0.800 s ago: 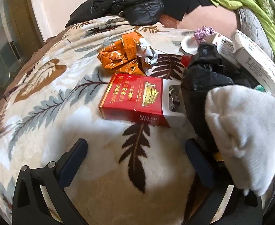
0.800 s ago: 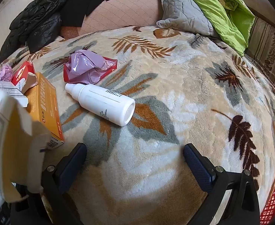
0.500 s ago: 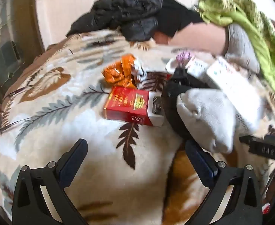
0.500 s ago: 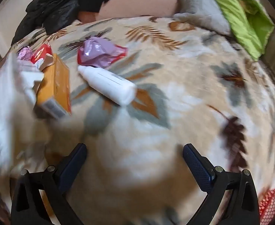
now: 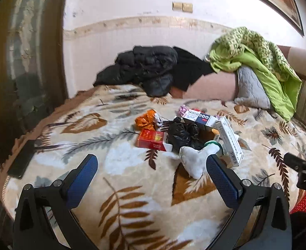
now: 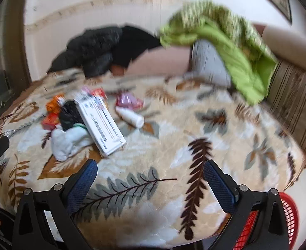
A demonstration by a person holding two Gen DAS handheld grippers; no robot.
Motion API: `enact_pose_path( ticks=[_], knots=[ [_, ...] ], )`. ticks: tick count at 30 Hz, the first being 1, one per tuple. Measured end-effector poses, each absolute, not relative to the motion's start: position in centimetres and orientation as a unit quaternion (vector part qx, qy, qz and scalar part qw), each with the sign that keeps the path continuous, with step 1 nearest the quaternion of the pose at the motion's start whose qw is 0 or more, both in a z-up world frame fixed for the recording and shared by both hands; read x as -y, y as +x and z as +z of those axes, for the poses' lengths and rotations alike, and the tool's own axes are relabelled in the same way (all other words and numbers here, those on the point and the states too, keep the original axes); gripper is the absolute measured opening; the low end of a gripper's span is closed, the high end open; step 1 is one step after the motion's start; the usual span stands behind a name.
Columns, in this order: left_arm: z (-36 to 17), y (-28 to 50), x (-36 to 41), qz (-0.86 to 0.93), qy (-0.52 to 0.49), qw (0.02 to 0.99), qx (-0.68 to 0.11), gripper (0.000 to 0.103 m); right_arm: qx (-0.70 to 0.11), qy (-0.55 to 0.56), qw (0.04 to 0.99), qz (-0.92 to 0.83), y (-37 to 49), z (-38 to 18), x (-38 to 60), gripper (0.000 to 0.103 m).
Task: Collect trash
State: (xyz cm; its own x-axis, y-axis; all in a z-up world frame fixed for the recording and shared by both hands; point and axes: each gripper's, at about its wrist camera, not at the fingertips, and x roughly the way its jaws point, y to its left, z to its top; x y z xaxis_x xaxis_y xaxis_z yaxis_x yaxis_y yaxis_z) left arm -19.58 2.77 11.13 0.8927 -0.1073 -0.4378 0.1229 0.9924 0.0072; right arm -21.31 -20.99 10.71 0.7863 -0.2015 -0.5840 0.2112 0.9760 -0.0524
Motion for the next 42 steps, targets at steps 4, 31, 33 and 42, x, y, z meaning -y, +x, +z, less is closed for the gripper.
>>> enact_pose_path(
  ticks=[4, 31, 33, 42],
  knots=[
    [10.7, -20.1, -1.9, -0.067, 0.041, 0.972, -0.22, 0.103, -0.298, -0.031, 0.947, -0.117, -21.7, 10.3, 19.6, 0.103],
    [9.4, -19.4, -2.2, -0.07, 0.032, 0.966, -0.248, 0.103, -0.308, -0.029, 0.943, -0.123, -22.0, 10.0, 20.1, 0.103],
    [9.4, -19.4, -2.2, -0.071, 0.033, 0.966, -0.247, 0.103, -0.308, -0.028, 0.943, -0.123, -22.0, 10.0, 20.1, 0.103],
    [9.3, -19.4, -2.2, -0.071, 0.032, 0.966, -0.248, 0.103, -0.308, -0.029, 0.943, -0.124, -21.9, 10.0, 20.0, 0.103]
  ],
)
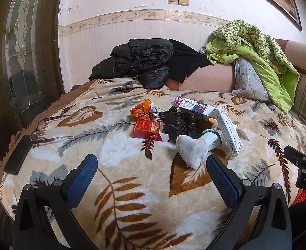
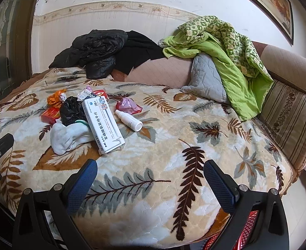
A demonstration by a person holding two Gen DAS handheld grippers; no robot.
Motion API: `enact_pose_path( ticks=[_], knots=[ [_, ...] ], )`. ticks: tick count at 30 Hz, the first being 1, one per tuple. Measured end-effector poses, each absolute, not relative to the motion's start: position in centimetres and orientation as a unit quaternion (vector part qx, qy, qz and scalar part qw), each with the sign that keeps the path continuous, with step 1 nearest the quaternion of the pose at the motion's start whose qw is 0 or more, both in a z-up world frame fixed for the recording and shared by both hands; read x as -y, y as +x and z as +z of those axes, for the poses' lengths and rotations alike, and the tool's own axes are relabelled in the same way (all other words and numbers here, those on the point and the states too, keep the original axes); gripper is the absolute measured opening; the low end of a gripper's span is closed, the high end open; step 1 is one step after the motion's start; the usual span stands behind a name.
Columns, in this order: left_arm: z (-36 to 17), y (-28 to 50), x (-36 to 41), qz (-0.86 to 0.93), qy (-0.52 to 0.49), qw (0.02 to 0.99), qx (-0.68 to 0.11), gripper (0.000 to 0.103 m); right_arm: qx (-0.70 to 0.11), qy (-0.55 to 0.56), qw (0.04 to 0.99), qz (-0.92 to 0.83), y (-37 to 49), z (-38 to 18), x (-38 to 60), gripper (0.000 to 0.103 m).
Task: Collect trash
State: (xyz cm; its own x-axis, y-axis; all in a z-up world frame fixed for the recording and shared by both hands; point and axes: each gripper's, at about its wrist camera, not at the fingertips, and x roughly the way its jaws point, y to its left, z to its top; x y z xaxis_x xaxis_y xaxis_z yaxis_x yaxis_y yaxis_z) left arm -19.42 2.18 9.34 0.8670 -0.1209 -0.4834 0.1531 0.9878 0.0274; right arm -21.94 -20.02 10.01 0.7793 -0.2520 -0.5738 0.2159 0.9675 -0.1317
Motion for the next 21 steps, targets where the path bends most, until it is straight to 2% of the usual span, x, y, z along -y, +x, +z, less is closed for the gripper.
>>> enact_pose_path(
  ticks=[21],
  knots=[
    [9.42, -19.37, -2.37, -0.071, 0.031, 0.965, -0.25, 0.103, -0.308, -0.03, 0.943, -0.125, -21.86, 10.08, 19.87, 0.103]
  ],
)
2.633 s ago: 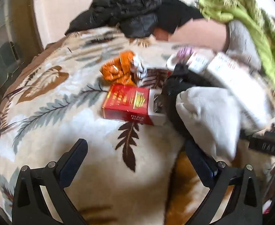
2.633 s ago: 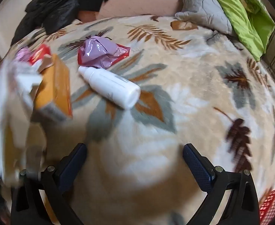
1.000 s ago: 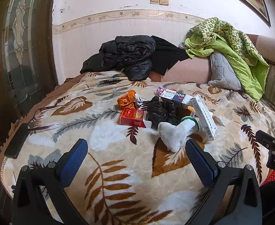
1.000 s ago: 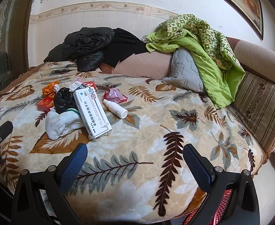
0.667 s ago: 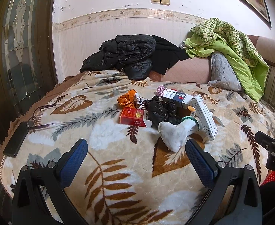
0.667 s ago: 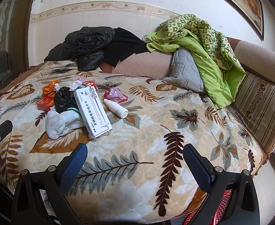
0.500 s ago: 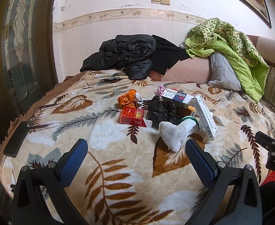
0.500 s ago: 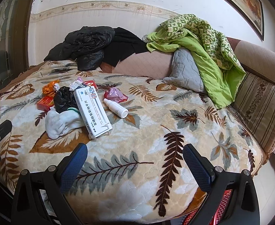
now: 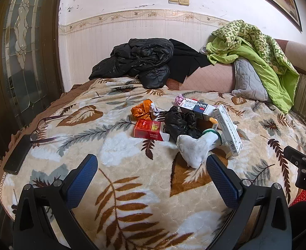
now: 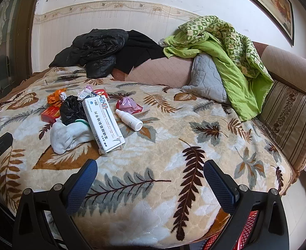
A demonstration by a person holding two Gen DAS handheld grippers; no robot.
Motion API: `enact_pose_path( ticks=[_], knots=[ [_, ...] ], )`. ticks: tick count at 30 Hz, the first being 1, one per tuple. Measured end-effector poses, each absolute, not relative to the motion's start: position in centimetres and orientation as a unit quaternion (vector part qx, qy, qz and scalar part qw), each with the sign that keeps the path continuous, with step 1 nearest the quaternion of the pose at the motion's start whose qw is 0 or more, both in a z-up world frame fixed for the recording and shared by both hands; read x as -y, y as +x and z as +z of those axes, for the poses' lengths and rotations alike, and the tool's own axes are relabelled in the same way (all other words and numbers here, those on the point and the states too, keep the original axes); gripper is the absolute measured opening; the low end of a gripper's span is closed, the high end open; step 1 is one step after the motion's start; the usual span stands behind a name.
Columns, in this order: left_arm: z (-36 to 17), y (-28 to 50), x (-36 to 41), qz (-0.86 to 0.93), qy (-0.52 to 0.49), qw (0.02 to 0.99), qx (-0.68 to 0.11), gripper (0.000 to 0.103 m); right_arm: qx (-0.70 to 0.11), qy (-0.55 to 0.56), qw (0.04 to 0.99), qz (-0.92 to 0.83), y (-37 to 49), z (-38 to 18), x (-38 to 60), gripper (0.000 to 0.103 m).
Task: Collect trash
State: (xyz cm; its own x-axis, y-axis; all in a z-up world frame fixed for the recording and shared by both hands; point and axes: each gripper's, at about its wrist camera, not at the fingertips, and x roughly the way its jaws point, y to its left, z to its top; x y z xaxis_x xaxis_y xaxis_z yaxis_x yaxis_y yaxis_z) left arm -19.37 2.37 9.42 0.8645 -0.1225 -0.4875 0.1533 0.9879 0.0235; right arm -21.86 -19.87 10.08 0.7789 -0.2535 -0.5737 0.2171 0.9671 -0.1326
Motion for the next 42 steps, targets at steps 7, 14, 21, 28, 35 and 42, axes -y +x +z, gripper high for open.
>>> enact_pose_path(
  ticks=[7, 14, 21, 28, 35, 42],
  knots=[
    [9.3, -19.4, -2.4, -0.073, 0.031, 0.964, -0.252, 0.103, -0.309, -0.03, 0.942, -0.124, -21.8, 10.1, 19.7, 0.103],
    [8.8, -19.2, -2.0, -0.088, 0.032, 0.959, -0.269, 0.103, -0.322, -0.007, 0.941, -0.105, -21.7, 9.6, 20.7, 0.101],
    [7.8, -15.9, -1.1, -0.127, 0.008, 0.939, -0.32, 0.103, -0.338, 0.012, 0.938, -0.068, -21.2, 9.4, 20.8, 0.089],
    [5.6, -9.8, 1.1, -0.154, -0.028, 0.908, -0.388, 0.103, -0.352, 0.041, 0.933, -0.059, -20.8, 9.1, 21.6, 0.087],
    [3.7, -6.7, 3.3, -0.184, -0.03, 0.883, -0.43, 0.047, -0.37, 0.059, 0.927, -0.011, -19.5, 8.9, 21.7, 0.086],
    [4.0, -7.0, 2.4, -0.21, -0.045, 0.882, -0.419, 0.027, -0.4, 0.07, 0.911, 0.072, -13.0, 7.9, 20.8, 0.086]
  ],
)
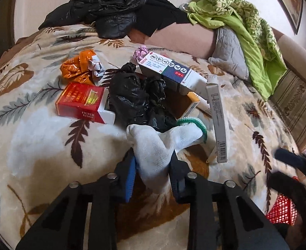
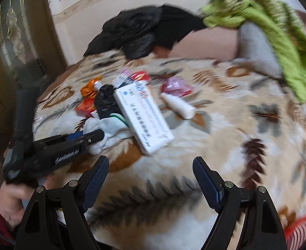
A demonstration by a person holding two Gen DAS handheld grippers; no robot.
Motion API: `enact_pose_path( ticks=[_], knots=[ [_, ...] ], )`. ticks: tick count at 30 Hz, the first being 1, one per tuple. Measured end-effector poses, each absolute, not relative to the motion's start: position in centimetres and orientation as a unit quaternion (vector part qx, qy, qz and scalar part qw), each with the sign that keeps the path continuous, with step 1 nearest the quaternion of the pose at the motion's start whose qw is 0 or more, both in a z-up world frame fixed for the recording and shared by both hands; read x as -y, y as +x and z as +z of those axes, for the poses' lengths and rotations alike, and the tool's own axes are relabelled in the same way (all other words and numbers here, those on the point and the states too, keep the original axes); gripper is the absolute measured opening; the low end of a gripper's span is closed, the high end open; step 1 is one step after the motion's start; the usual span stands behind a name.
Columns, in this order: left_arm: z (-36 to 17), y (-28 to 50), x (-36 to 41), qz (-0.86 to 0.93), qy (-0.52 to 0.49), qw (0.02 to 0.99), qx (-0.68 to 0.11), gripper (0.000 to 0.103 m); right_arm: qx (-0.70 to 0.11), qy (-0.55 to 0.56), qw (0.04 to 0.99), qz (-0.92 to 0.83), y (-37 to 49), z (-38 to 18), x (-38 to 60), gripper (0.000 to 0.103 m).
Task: Collect trash
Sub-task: 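Grasp the white glove with the left gripper while the right gripper grasps the white medicine box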
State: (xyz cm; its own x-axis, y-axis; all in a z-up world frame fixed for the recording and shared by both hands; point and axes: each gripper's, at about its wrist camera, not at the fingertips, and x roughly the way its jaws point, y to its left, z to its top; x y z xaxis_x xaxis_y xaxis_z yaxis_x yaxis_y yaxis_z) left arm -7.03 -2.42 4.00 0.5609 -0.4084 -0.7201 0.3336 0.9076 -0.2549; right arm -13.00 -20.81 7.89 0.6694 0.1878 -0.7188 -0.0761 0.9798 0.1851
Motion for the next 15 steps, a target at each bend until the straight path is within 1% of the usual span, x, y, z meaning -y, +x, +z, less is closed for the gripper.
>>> enact_pose_path(
  ticks=[7, 8, 9, 10, 15],
  knots=[
    [4.7, -7.1, 0.4, -0.214, -0.051, 0.889, -0.402, 0.026, -0.421, 0.036, 0.9, 0.104, -6.1, 6.0, 20.0, 0.086],
    [4.7, -7.0, 0.1, -0.212, -0.053, 0.89, -0.401, 0.026, -0.424, 0.042, 0.898, 0.111, -5.5, 5.7, 19.9, 0.084],
    [4.8, -6.9, -0.1, -0.209, -0.054, 0.891, -0.399, 0.026, -0.425, 0.05, 0.896, 0.117, -5.3, 5.4, 19.8, 0.071],
    [4.9, -6.9, -0.3, -0.208, -0.056, 0.893, -0.396, 0.026, -0.429, 0.055, 0.894, 0.114, -5.2, 5.1, 19.8, 0.068],
    [5.4, -6.9, -0.6, -0.211, -0.057, 0.897, -0.385, 0.026, -0.393, 0.069, 0.91, 0.11, -7.3, 6.2, 19.6, 0.067]
  ],
)
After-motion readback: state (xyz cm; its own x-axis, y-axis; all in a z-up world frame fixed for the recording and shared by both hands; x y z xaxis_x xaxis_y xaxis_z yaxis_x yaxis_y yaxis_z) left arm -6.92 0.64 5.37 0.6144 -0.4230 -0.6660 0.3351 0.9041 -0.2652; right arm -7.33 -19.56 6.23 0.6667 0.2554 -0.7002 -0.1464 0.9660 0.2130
